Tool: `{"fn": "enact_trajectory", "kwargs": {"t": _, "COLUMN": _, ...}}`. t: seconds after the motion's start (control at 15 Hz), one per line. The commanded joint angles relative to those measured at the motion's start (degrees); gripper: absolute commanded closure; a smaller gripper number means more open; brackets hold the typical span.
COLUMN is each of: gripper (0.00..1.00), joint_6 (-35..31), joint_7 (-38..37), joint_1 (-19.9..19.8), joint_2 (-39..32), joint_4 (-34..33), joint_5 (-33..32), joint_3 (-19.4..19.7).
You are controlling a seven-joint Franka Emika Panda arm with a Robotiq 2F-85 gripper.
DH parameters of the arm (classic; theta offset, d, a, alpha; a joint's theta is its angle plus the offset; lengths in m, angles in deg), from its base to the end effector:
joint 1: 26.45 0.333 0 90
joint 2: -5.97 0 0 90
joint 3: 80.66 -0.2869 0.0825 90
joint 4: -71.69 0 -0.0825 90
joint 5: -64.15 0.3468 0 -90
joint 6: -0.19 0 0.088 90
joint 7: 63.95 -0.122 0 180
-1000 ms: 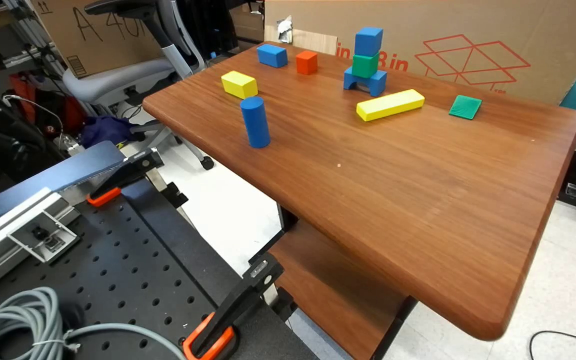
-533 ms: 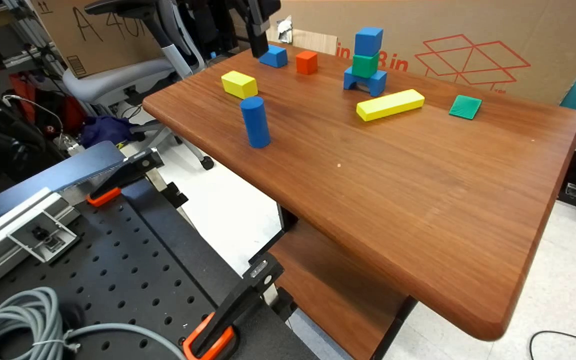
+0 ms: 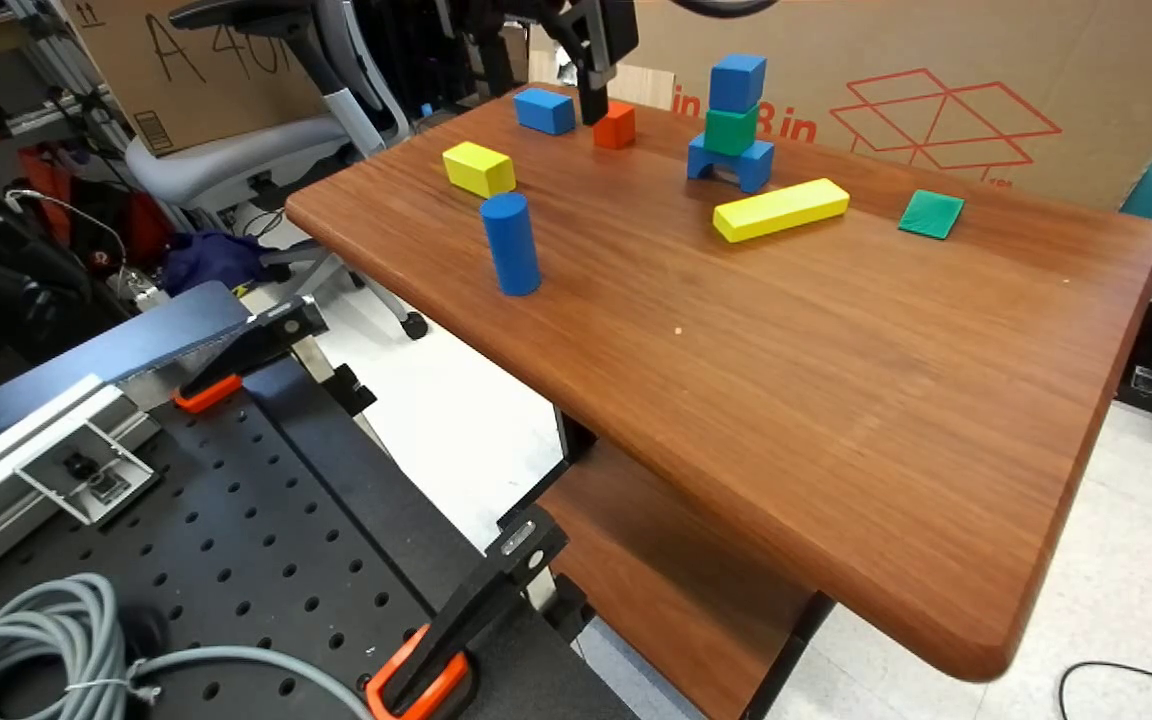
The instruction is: Put the orange block on the stack of blocks
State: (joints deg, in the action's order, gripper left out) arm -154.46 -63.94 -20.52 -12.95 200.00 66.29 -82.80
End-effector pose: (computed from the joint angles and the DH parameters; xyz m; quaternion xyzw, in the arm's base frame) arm 0.5260 0.0738 0.2212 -0.9964 -0.0526 -0.0635 0.0196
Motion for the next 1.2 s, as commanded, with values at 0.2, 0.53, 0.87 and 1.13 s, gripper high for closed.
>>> {"fn": "enact_trajectory", "kwargs": {"t": 0.2, "gripper": 0.00, "joint_6": -0.45, "joint_7": -5.13, "joint_1": 2.08, "joint_2": -6.95, "joint_4": -8.13, "joint_5": -5.40, "joint_3": 1.12}}
{"fn": "enact_trajectory", "kwargs": {"t": 0.53, "gripper": 0.00, "joint_6": -0.65, "joint_7": -6.91, "joint_1": 3.47, "joint_2": -10.25, "joint_4": -11.76, "joint_5": -6.97, "joint_3": 1.49}}
{"fn": "enact_trajectory", "kwargs": {"t": 0.87, "gripper": 0.00, "joint_6": -0.55, "joint_7": -7.55, "joint_1": 4.07, "joint_2": -11.97, "joint_4": -14.16, "joint_5": -7.95, "joint_3": 2.84}}
{"fn": "enact_trajectory", "kwargs": {"t": 1.13, "gripper": 0.00, "joint_6": -0.49, "joint_7": -8.25, "joint_1": 4.50, "joint_2": -14.15, "joint_4": -16.33, "joint_5": -8.48, "joint_3": 3.33}}
